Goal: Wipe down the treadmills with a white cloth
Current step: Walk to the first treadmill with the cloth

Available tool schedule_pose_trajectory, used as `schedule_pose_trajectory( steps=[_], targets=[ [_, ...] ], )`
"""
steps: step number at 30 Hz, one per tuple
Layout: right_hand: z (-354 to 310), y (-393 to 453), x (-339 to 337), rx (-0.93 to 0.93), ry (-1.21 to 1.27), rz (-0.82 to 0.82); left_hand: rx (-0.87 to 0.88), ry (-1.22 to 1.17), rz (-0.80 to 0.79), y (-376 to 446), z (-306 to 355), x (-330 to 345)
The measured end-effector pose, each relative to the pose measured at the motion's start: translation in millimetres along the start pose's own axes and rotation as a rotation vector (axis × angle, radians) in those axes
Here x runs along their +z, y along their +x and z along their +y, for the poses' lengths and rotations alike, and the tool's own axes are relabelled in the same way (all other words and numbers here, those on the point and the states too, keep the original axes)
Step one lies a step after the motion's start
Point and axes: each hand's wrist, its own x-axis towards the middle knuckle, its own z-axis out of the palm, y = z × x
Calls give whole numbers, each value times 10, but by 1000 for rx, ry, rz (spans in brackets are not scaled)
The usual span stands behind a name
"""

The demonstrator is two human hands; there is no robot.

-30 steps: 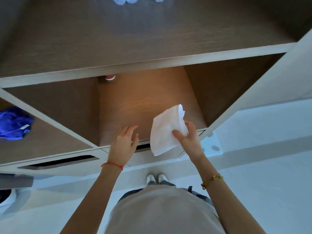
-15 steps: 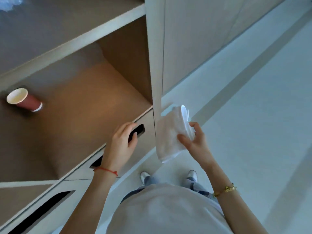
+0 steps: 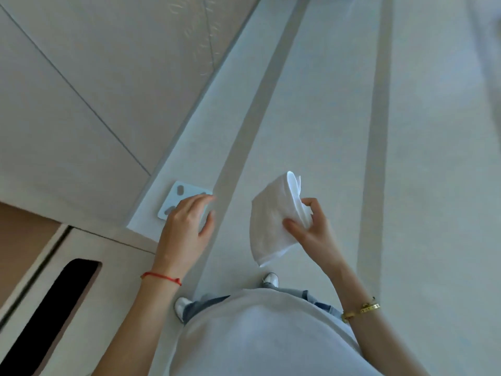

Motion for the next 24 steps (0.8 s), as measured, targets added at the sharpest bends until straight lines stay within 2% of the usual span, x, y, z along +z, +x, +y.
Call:
schedule_pose_trajectory(
  steps=[6, 13, 19, 24],
  targets=[
    [273, 59, -1089, 50, 96, 254, 113, -14, -140, 678, 834, 687],
    [600, 331, -2011, 120, 194, 516, 299, -40, -299, 1572, 1607, 1480],
    [764, 831, -2876, 140, 291, 702, 430, -65, -405, 2545, 2359, 2378],
    [806, 1415, -3885, 159, 281, 839, 562, -80, -463, 3554, 3278, 3136]
  ],
)
